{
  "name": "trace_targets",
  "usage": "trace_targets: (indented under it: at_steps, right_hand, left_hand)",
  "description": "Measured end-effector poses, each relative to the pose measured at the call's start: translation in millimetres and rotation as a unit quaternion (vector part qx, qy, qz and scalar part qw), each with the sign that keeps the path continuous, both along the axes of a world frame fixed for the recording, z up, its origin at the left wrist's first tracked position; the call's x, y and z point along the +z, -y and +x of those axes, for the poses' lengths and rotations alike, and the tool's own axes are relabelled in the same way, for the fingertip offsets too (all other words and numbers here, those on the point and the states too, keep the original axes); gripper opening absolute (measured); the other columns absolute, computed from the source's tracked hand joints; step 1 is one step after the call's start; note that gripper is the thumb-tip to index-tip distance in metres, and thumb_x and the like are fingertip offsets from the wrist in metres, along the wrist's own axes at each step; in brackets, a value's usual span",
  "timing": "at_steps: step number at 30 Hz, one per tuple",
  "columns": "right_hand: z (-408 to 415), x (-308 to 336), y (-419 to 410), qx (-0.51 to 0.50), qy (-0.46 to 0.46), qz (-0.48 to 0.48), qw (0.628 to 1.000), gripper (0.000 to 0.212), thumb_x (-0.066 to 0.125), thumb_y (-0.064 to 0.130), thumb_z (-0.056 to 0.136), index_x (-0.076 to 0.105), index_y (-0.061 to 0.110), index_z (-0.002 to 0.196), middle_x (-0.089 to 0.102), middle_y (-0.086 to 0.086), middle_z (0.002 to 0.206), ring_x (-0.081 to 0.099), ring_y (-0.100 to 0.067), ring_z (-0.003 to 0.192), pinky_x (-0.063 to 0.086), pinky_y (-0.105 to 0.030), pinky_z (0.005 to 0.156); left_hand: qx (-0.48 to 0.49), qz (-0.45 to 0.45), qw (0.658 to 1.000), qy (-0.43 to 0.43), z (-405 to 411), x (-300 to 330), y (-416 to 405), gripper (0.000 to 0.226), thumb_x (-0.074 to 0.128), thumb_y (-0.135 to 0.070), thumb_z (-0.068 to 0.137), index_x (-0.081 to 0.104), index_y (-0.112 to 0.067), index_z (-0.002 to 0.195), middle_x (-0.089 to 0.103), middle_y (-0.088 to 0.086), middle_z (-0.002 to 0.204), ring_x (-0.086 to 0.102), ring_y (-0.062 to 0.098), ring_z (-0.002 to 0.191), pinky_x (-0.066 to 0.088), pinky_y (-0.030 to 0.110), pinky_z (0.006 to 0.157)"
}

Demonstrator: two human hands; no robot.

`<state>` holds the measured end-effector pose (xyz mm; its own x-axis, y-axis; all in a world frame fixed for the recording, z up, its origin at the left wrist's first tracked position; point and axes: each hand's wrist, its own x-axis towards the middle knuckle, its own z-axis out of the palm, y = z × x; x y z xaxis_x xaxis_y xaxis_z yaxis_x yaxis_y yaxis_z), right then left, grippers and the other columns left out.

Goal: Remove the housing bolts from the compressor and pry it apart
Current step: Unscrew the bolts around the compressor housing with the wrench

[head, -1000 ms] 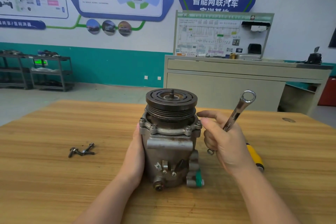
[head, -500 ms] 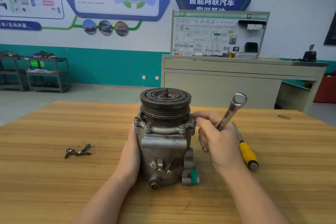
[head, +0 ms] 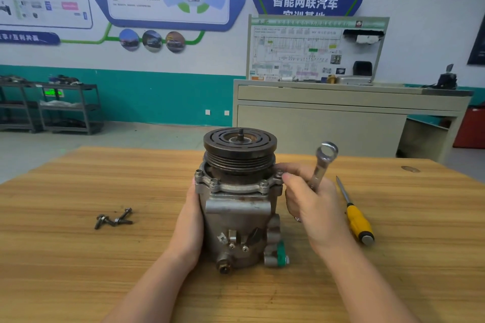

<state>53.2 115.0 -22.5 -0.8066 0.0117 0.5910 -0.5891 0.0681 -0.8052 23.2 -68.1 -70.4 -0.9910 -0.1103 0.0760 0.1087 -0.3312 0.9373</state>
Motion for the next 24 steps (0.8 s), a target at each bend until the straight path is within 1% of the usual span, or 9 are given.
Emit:
trace_targets:
  at_steps: [3, 5, 8, 10, 14, 17, 19, 22, 24]
  right_hand:
    - [-0.3, 0.0, 0.1, -0.031, -0.008, 0.009, 0.999, 0.003, 0.061, 0.034, 0.089, 0.064, 0.035, 0.091, 0.045, 0.01, 0.048, 0.041, -0.002, 0.041, 0.033, -0.008, 0.043]
    - [-2.3, -0.8, -1.4, -0.026, -0.006, 0.007, 1.0, 0.008, 0.059, 0.03, 0.091, 0.066, 0.031, 0.089, 0.048, 0.012, 0.048, 0.044, -0.002, 0.042, 0.035, -0.008, 0.043]
    - [-0.8, 1.1, -0.2, -0.02, -0.007, 0.001, 1.0, 0.014, 0.056, 0.035, 0.086, 0.068, 0.028, 0.09, 0.052, 0.015, 0.047, 0.049, 0.001, 0.044, 0.036, -0.007, 0.045]
    - [-0.3, 1.8, 0.5, -0.029, -0.007, 0.004, 1.0, 0.006, 0.064, 0.038, 0.086, 0.065, 0.032, 0.087, 0.049, 0.011, 0.046, 0.045, -0.001, 0.041, 0.035, -0.006, 0.043]
    - [-0.5, 0.4, -1.0, -0.001, 0.001, 0.0, 1.0, 0.013, 0.058, 0.025, 0.094, 0.069, 0.027, 0.088, 0.049, 0.013, 0.047, 0.045, -0.001, 0.041, 0.034, -0.007, 0.043]
    - [0.8, 0.5, 1.4, -0.009, -0.008, 0.011, 1.0, 0.011, 0.062, 0.04, 0.089, 0.067, 0.031, 0.093, 0.053, 0.012, 0.05, 0.048, 0.001, 0.043, 0.036, -0.007, 0.044]
    - [0.2, -0.8, 1.8, -0.013, -0.007, 0.004, 1.0, 0.004, 0.061, 0.032, 0.089, 0.064, 0.031, 0.091, 0.053, 0.012, 0.05, 0.048, 0.002, 0.043, 0.035, -0.006, 0.044]
    - [0.1, -2.1, 1.3, 0.006, -0.004, -0.005, 1.0, 0.022, 0.049, 0.016, 0.099, 0.068, 0.026, 0.094, 0.052, 0.015, 0.05, 0.046, 0.002, 0.044, 0.034, -0.008, 0.045]
    - [1.5, -0.3, 2.6, -0.007, -0.008, 0.001, 1.0, 0.012, 0.053, 0.029, 0.096, 0.065, 0.029, 0.095, 0.053, 0.016, 0.051, 0.047, 0.002, 0.045, 0.035, -0.01, 0.047]
  left_hand:
    - [0.003, -0.002, 1.0, -0.001, -0.1, 0.0, 0.3, 0.056, 0.03, -0.057, 0.098, 0.079, -0.032, 0.086, 0.076, 0.0, 0.098, 0.068, 0.019, 0.102, 0.047, 0.038, 0.095]
    - [0.007, 0.001, 1.0, 0.001, 0.1, 1.1, 0.5, 0.055, 0.032, -0.057, 0.098, 0.078, -0.028, 0.088, 0.076, 0.001, 0.099, 0.068, 0.021, 0.103, 0.046, 0.04, 0.097]
    - [0.007, -0.007, 1.0, -0.005, 0.1, 1.5, -0.2, 0.056, 0.03, -0.055, 0.099, 0.079, -0.032, 0.083, 0.076, -0.001, 0.094, 0.071, 0.016, 0.093, 0.049, 0.036, 0.089]
    - [0.005, -0.007, 1.0, -0.011, 1.3, 2.5, -1.0, 0.055, 0.031, -0.054, 0.099, 0.079, -0.034, 0.081, 0.076, -0.002, 0.094, 0.071, 0.013, 0.091, 0.049, 0.034, 0.087]
    - [0.004, -0.002, 1.0, -0.008, 2.2, 3.2, -0.4, 0.054, 0.032, -0.054, 0.099, 0.077, -0.025, 0.089, 0.076, -0.001, 0.095, 0.07, 0.016, 0.095, 0.048, 0.036, 0.089]
    - [-0.007, 0.002, 1.0, -0.013, 2.4, 2.8, 0.0, 0.054, 0.031, -0.053, 0.099, 0.079, -0.034, 0.084, 0.076, -0.002, 0.095, 0.071, 0.013, 0.093, 0.048, 0.036, 0.09]
    - [-0.007, 0.008, 1.0, -0.016, 2.3, 3.4, -0.5, 0.052, 0.032, -0.054, 0.098, 0.078, -0.033, 0.087, 0.075, -0.001, 0.1, 0.069, 0.017, 0.101, 0.046, 0.038, 0.096]
    - [-0.009, 0.007, 1.0, -0.017, 1.4, 2.7, -0.4, 0.049, 0.033, -0.057, 0.097, 0.077, -0.042, 0.084, 0.076, -0.003, 0.099, 0.069, 0.017, 0.1, 0.048, 0.036, 0.092]
    - [-0.009, -0.002, 1.0, -0.02, 1.5, 2.2, -0.1, 0.047, 0.032, -0.057, 0.097, 0.076, -0.045, 0.083, 0.076, -0.004, 0.098, 0.069, 0.015, 0.099, 0.048, 0.035, 0.089]
